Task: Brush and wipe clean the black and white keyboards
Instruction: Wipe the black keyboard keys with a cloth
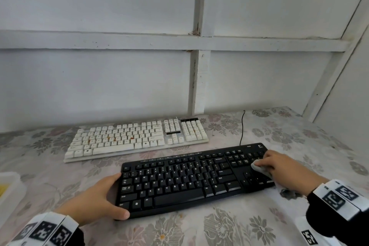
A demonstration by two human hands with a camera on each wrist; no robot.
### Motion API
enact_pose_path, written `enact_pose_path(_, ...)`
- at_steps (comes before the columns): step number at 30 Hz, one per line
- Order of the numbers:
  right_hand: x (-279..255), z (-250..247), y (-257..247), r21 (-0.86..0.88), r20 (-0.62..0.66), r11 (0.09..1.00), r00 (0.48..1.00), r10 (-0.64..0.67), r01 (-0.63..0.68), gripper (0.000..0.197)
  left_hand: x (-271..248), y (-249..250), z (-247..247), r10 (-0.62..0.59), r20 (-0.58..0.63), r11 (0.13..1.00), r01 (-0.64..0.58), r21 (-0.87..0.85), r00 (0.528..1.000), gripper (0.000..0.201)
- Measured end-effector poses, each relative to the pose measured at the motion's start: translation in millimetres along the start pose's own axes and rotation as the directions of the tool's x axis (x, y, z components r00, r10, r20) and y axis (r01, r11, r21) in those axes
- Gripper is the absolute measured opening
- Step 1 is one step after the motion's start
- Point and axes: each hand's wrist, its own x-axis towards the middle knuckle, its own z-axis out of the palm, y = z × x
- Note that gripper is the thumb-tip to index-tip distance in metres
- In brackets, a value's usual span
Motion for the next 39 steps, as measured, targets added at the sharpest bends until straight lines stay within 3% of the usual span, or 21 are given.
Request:
enact_pose_path(9, 1, -13, 29, -0.090, 0.023, 0.992, 0.995, 0.096, -0.093, 0.028, -2, 3, 1, 0.020, -0.003, 0.999, -0.020, -0.033, 1.000, 0.135)
enact_pose_path(14, 10, -13, 26, -0.136, -0.059, 0.974, 0.983, 0.176, -0.183, 0.019, -2, 6, 1, 0.034, -0.001, 0.999, -0.034, -0.027, 0.999, 0.137)
enact_pose_path(16, 8, -15, 19, -0.113, -0.086, 0.983, 0.987, 0.134, -0.143, 0.019, -3, 7, 1, 0.039, -0.002, 0.998, -0.039, -0.040, 0.999, 0.139)
enact_pose_path(19, -1, -14, 1, 0.030, 0.006, 0.999, 1.000, -0.014, 0.014, 0.025, -3, 6, 1, 0.034, 0.002, 0.999, -0.034, -0.031, 0.999, 0.141)
enact_pose_path(21, -5, -11, -3, -0.002, 0.041, 0.999, 0.998, -0.048, 0.048, 0.027, -3, 6, 1, 0.034, 0.008, 0.999, -0.033, -0.041, 0.999, 0.142)
enact_pose_path(27, -4, -15, 23, -0.161, 0.057, 0.984, 0.995, 0.085, -0.075, 0.030, -4, 11, 2, 0.041, 0.024, 0.998, -0.039, -0.058, 0.999, 0.140)
enact_pose_path(35, 12, -15, 25, -0.133, -0.037, 0.985, 0.994, 0.104, -0.108, 0.013, -3, 9, 1, 0.016, 0.010, 0.999, -0.016, -0.037, 1.000, 0.143)
enact_pose_path(39, 3, -17, 13, 0.005, 0.014, 0.999, 0.999, 0.043, -0.043, 0.026, -3, 9, 1, 0.004, 0.008, 0.999, -0.003, -0.043, 1.000, 0.144)
